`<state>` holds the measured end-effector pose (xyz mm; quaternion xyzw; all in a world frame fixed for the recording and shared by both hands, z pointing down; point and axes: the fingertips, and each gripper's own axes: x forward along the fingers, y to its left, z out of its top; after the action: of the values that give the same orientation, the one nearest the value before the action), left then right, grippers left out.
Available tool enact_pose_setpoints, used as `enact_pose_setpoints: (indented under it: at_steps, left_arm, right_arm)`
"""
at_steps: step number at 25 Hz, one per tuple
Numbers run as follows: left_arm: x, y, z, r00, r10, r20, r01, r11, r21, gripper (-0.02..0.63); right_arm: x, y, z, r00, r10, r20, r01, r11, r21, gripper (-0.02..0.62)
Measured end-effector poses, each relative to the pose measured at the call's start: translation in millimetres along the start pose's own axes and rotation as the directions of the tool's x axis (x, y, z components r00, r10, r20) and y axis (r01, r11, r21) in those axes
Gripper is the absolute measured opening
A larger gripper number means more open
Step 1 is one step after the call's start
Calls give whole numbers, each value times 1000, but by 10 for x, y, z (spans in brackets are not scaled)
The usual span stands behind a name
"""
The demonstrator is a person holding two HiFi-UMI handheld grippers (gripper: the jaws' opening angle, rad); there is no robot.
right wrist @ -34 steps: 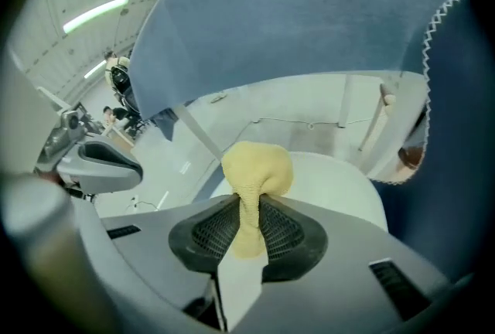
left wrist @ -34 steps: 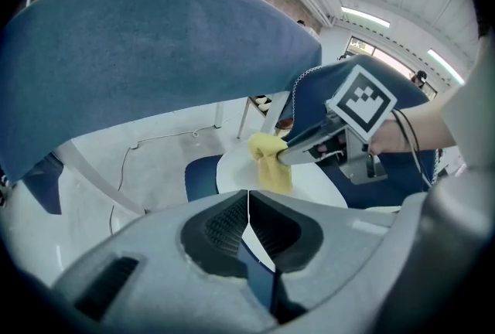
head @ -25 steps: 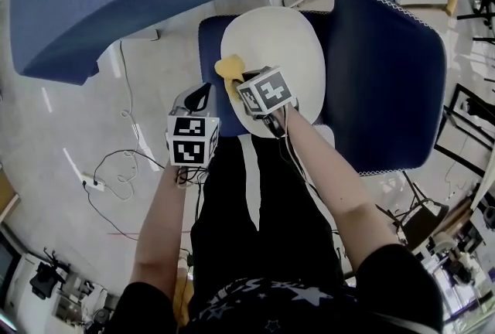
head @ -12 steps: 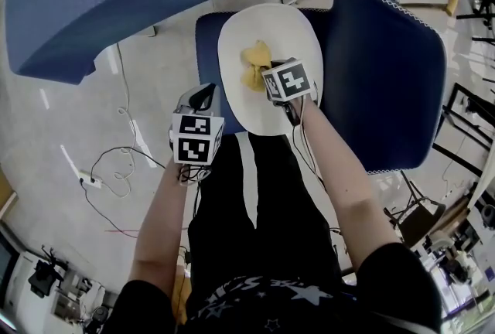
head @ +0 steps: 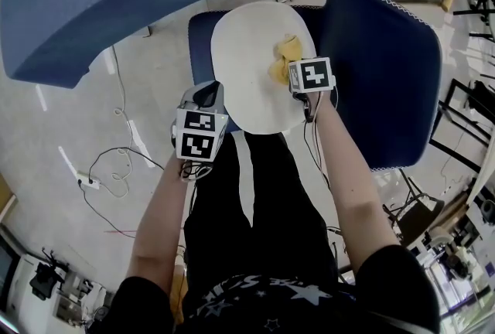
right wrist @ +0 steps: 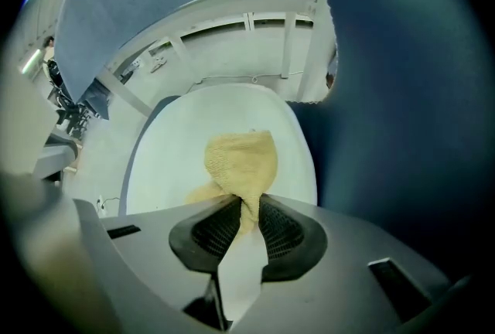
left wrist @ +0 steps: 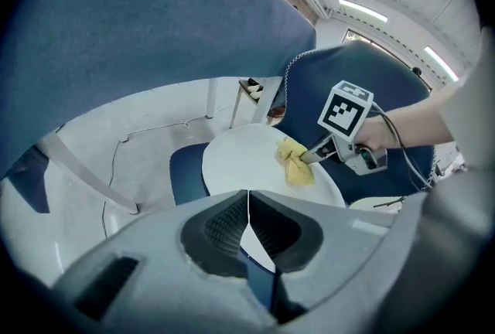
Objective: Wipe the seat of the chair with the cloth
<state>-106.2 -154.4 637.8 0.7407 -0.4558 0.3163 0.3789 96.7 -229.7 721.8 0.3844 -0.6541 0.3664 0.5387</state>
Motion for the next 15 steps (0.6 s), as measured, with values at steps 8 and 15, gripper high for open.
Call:
enact_pose_setpoints:
  at_steps: [8,15]
  left_arm:
    - [-39,8,-4,999,-38,4,37,999,37,21]
    - [-309,229,-87,998,-58,33,54,994,92,21]
  right_arm:
    - [-123,-251,-95,988,-154,-5,154,987,43,43]
    - [-382,115,-26,990,-50,129,32,990,136,25]
